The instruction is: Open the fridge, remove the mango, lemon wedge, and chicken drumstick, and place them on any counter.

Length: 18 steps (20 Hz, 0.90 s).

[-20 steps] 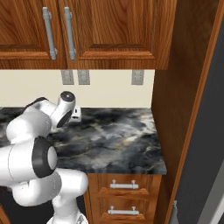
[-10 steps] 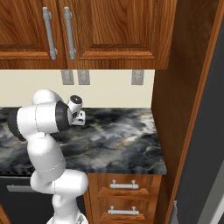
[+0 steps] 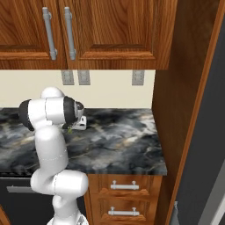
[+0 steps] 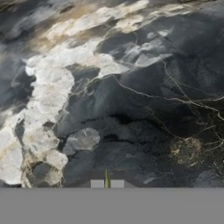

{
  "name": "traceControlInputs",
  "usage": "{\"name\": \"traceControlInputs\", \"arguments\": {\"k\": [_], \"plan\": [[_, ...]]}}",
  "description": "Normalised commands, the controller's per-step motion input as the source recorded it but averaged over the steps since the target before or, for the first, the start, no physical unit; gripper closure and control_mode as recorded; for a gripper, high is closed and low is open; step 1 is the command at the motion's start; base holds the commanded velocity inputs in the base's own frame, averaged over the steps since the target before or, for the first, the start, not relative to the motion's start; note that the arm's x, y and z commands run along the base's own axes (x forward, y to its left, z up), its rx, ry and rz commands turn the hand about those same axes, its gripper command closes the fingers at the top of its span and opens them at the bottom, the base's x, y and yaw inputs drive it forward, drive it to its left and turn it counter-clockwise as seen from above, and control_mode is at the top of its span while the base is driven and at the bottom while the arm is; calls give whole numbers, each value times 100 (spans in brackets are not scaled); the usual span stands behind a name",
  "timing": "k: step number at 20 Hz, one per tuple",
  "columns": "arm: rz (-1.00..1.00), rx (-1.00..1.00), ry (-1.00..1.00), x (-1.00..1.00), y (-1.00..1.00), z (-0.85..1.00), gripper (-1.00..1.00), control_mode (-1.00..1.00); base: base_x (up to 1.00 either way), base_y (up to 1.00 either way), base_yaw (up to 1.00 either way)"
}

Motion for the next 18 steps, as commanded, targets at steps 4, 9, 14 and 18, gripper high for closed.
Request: {"name": "traceControlInputs", "arguments": {"k": [4, 9, 14, 18], "plan": [[0, 0, -2, 0, 0, -41, 100, -100, 0, 0, 0], [0, 0, -2, -5, 3, -26, -100, -100, 0, 0, 0], [0, 0, -3, -24, 1, -6, -100, -100, 0, 0, 0], [0, 0, -6, -36, 0, 0, -100, -100, 0, 0, 0]]}}
